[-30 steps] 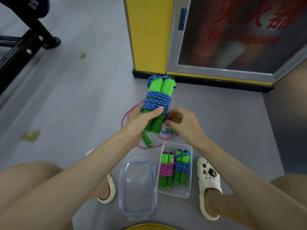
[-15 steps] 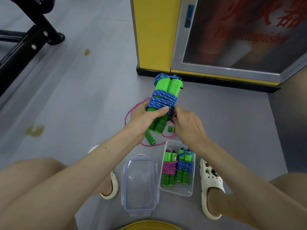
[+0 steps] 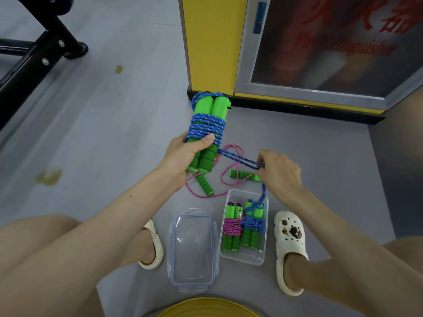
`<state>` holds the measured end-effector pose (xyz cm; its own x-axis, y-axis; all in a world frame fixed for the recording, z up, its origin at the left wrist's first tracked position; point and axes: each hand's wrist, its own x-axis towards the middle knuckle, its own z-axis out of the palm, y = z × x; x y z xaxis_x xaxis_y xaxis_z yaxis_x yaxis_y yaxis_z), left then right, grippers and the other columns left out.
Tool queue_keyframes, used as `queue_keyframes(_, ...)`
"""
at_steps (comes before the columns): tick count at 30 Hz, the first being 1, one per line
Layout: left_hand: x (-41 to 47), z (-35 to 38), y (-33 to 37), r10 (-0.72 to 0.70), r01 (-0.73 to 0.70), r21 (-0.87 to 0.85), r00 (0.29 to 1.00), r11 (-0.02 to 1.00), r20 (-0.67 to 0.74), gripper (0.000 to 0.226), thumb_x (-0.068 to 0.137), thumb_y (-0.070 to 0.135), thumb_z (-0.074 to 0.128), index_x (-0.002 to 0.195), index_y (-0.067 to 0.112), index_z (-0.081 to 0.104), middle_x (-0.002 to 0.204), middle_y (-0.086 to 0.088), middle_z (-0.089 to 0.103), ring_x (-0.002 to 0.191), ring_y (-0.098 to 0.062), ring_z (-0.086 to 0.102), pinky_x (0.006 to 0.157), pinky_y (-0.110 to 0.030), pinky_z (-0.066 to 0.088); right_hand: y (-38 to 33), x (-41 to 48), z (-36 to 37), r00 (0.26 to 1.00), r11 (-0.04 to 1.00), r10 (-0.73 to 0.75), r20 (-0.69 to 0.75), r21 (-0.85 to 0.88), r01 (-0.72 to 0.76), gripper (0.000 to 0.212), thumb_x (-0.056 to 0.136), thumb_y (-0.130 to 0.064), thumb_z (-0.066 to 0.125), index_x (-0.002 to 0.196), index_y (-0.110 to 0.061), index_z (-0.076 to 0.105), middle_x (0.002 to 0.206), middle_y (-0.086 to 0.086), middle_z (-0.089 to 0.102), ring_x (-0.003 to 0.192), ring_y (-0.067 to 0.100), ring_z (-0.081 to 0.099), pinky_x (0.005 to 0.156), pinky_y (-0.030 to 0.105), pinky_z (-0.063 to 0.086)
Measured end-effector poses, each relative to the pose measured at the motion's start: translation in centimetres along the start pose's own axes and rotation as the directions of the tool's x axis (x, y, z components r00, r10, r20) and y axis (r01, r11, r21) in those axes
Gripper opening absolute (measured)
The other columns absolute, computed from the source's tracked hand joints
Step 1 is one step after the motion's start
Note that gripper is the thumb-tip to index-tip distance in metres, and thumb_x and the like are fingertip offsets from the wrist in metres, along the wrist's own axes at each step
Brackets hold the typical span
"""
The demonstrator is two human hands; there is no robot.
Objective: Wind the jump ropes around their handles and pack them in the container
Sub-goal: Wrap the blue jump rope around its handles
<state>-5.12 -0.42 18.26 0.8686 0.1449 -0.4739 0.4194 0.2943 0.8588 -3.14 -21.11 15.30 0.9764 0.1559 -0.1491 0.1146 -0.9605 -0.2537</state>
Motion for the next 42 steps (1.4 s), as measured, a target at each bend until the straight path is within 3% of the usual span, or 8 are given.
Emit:
queue_keyframes(5, -0.2, 0.2, 0.1, 0.015, -0.015, -0.027, 1.000, 1.000, -0.006, 0.038, 0.083, 0.017, 0.072, 0.118, 0.005, 0.062, 0.111, -0.015, 0.070, 0.102, -0.036, 0.067, 0.080, -0.038, 0.058, 1.6, -0.1, 0.1, 0.998, 0.997, 0.057, -0.022, -0.042, -0.058, 0.017, 0.085, -0.005, 0.052, 0.097, -0.014, 0.061, 0.090, 0.009, 0.063, 0.078, 0.031, 0.055, 0.063, 0.030, 0.034)
queue_keyframes(10, -0.5, -0.2, 0.4, 0.034, -0.036, -0.045, 0.999, 0.998, -0.041, 0.031, 0.086, 0.015, 0.070, 0.114, 0.005, 0.063, 0.102, -0.013, 0.072, 0.089, -0.032, 0.070, 0.064, -0.030, 0.057, 3.5, -0.1, 0.5, 0.993, 0.989, 0.112, -0.023, -0.091, -0.113, 0.021, 0.080, 0.002, 0.054, 0.094, -0.010, 0.064, 0.096, 0.010, 0.063, 0.093, 0.030, 0.055, 0.064, 0.031, 0.036)
queue_keyframes(15, -0.4, -1.0, 0.6, 0.029, -0.033, -0.044, 0.996, 0.998, -0.089, 0.033, 0.086, 0.016, 0.069, 0.116, 0.003, 0.062, 0.101, -0.013, 0.071, 0.086, -0.031, 0.070, 0.068, -0.030, 0.057, 4.9, -0.4, 0.4, 0.986, 0.976, 0.165, -0.037, -0.135, -0.168, 0.017, 0.080, 0.002, 0.054, 0.090, -0.007, 0.065, 0.090, 0.010, 0.058, 0.093, 0.029, 0.052, 0.061, 0.033, 0.039)
queue_keyframes(24, -0.3, -2.2, 0.8, 0.035, -0.053, -0.097, 0.983, 0.994, -0.183, 0.021, 0.087, 0.014, 0.068, 0.103, 0.000, 0.063, 0.074, -0.007, 0.071, 0.062, -0.024, 0.070, 0.072, -0.036, 0.057, 5.6, -0.6, 0.3, 0.970, 0.970, 0.243, -0.013, -0.017, -0.243, 0.016, 0.080, 0.002, 0.057, 0.094, -0.005, 0.061, 0.101, 0.013, 0.053, 0.089, 0.031, 0.055, 0.064, 0.033, 0.042)
queue_keyframes(28, -0.3, -3.0, 0.9, 0.030, -0.052, -0.105, 0.980, 0.993, -0.199, 0.018, 0.087, 0.014, 0.068, 0.100, 0.003, 0.064, 0.089, -0.014, 0.069, 0.067, -0.025, 0.071, 0.062, -0.031, 0.057, 6.3, -0.6, 0.5, 0.967, 0.965, 0.255, -0.011, 0.060, -0.254, 0.010, 0.081, 0.001, 0.057, 0.089, -0.004, 0.061, 0.097, 0.013, 0.055, 0.077, 0.029, 0.056, 0.060, 0.032, 0.043)
queue_keyframes(34, -0.1, -3.9, 0.9, 0.023, -0.048, -0.106, 0.974, 0.993, -0.226, 0.018, 0.089, 0.015, 0.066, 0.099, 0.001, 0.062, 0.089, -0.017, 0.066, 0.070, -0.029, 0.069, 0.059, -0.029, 0.057, 6.6, -0.8, 0.4, 0.947, 0.934, 0.321, -0.010, 0.171, -0.315, 0.007, 0.084, -0.011, 0.063, 0.084, -0.004, 0.063, 0.087, 0.012, 0.062, 0.077, 0.030, 0.060, 0.062, 0.034, 0.047)
queue_keyframes(38, 0.5, -4.4, 0.9, 0.010, -0.042, -0.122, 0.968, 0.992, -0.252, 0.029, 0.089, 0.016, 0.067, 0.109, -0.004, 0.061, 0.085, -0.016, 0.065, 0.069, -0.029, 0.069, 0.055, -0.027, 0.056, 7.3, -0.4, 0.0, 0.897, 0.803, 0.431, 0.097, 0.412, -0.431, 0.016, 0.079, -0.019, 0.070, 0.066, -0.014, 0.063, 0.066, 0.007, 0.061, 0.063, 0.024, 0.058, 0.059, 0.031, 0.046)
queue_keyframes(42, 1.0, -4.6, 0.7, -0.011, -0.028, -0.136, 0.960, 0.990, -0.280, 0.033, 0.088, 0.015, 0.068, 0.114, -0.004, 0.059, 0.093, -0.016, 0.066, 0.071, -0.028, 0.070, 0.050, -0.025, 0.054, 7.5, -0.2, -0.5, 0.767, 0.407, 0.576, 0.283, 0.714, -0.569, 0.026, 0.072, -0.012, 0.081, 0.061, -0.006, 0.057, 0.058, 0.009, 0.050, 0.050, 0.017, 0.043, 0.051, 0.029, 0.036)
